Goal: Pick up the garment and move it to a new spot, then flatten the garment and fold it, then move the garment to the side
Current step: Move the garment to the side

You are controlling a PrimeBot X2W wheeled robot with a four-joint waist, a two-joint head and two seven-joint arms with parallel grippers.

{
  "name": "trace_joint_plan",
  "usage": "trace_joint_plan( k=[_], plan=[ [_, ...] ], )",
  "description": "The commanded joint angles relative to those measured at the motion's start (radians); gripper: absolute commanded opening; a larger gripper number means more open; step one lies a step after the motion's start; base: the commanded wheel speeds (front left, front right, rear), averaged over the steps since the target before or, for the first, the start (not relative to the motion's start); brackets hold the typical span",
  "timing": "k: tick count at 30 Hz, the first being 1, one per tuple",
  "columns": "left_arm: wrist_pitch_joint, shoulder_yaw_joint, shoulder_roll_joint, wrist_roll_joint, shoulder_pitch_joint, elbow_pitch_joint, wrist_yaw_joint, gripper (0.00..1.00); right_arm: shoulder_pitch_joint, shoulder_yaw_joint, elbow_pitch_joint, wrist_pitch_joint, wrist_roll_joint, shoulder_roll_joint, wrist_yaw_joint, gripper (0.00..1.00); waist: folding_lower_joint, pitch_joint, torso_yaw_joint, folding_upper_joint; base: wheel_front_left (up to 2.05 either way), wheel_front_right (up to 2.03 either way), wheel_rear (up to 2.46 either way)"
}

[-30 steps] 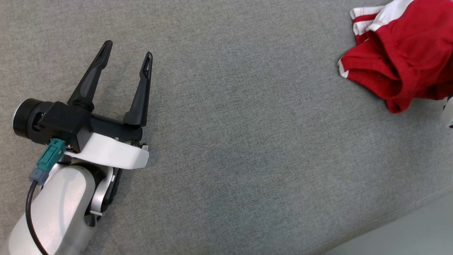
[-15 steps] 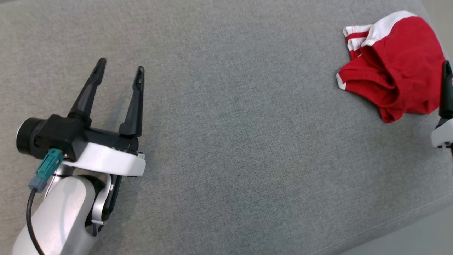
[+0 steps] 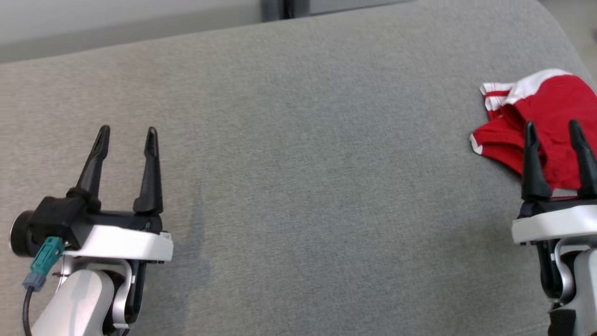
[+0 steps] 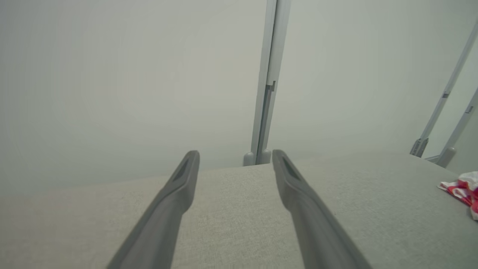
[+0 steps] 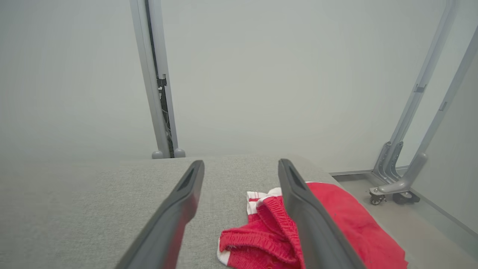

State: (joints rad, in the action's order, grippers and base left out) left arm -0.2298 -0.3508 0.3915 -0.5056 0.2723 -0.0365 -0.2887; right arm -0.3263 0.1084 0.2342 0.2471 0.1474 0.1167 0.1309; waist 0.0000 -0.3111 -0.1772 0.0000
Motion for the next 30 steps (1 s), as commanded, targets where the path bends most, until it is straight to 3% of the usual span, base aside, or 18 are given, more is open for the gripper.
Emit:
trace_joint_plan(
  k=[1, 12, 21, 30],
  plan=[
    [-0.007, 0.010, 0.003, -0.006, -0.015, 0.001, -0.007, 1.00, 0.018, -0.004, -0.022, -0.008, -0.011, -0.001, 0.000, 1.00, 0.0000, 0.048, 0.047, 0.0000, 0.00, 0.00, 0.00],
    [-0.024, 0.026, -0.004, -0.012, -0.135, -0.005, -0.027, 1.00, 0.157, -0.030, -0.210, -0.143, -0.045, -0.049, 0.000, 1.00, 0.0000, 0.172, 0.147, 0.0000, 0.00, 0.00, 0.00],
    [0.000, -0.009, -0.002, -0.010, -0.186, 0.007, -0.024, 1.00, 0.266, -0.013, -0.260, -0.206, -0.045, -0.063, 0.000, 1.00, 0.0000, 0.255, 0.167, 0.0000, 0.00, 0.00, 0.00],
    [0.031, -0.036, 0.014, -0.006, -0.185, 0.042, -0.015, 1.00, 0.315, 0.003, -0.279, -0.239, -0.032, -0.064, 0.000, 1.00, 0.0000, 0.264, 0.165, 0.0000, 0.00, 0.00, 0.00]
  ],
)
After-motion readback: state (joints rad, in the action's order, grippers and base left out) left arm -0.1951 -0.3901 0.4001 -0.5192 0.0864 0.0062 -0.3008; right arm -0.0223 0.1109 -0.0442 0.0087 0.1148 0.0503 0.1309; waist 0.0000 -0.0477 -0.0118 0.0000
